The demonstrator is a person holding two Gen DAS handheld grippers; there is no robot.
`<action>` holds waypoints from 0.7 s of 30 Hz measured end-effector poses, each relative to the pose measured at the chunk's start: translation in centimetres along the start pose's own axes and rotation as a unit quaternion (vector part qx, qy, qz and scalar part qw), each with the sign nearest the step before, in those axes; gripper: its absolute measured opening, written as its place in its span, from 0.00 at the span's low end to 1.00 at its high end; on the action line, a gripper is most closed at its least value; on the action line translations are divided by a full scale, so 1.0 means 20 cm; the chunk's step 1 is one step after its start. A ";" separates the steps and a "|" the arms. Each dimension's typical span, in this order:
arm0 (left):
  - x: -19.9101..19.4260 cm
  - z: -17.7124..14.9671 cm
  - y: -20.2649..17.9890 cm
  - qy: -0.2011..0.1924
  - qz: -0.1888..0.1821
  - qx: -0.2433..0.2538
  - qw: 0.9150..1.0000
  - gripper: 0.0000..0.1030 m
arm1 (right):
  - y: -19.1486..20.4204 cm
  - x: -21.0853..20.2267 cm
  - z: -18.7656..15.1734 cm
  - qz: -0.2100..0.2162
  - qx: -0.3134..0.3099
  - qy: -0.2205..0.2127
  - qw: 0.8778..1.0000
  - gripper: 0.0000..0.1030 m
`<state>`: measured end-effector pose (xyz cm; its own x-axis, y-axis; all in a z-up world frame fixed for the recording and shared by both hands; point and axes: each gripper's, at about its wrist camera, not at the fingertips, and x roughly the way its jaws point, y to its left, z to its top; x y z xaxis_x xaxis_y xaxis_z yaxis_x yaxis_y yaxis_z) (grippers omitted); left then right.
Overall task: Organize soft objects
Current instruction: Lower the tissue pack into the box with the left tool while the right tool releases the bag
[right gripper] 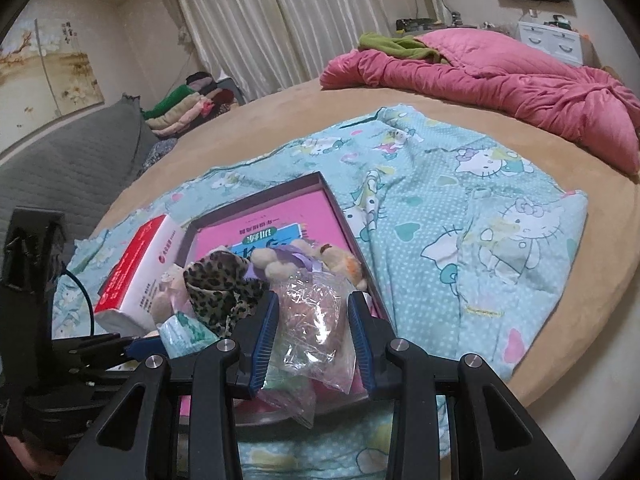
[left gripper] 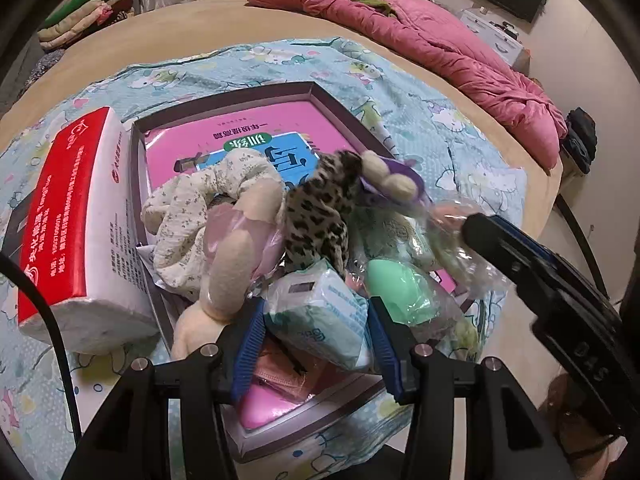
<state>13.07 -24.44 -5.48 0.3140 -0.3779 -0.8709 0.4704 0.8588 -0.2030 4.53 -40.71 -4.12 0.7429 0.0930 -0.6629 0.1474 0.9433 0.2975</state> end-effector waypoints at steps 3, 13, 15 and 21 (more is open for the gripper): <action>0.00 0.00 0.00 -0.001 0.000 0.002 1.000 0.50 | 0.00 0.04 -0.01 -0.002 -0.006 0.003 1.000 0.36; 0.00 -0.01 0.00 -0.002 -0.003 0.002 1.000 0.50 | 0.02 0.14 0.00 -0.010 -0.023 0.008 1.000 0.36; 0.00 -0.01 0.00 -0.003 -0.003 0.001 1.000 0.50 | 0.03 0.14 -0.01 -0.012 -0.026 0.010 1.000 0.36; 0.00 -0.01 0.00 -0.005 -0.005 0.000 1.000 0.50 | 0.01 0.13 -0.03 -0.014 -0.020 0.009 1.000 0.36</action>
<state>12.92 -24.35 -5.51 0.3166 -0.3899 -0.8647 0.4743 0.8546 -0.2116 6.07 -40.19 -6.13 0.7274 0.0708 -0.6825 0.1418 0.9577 0.2506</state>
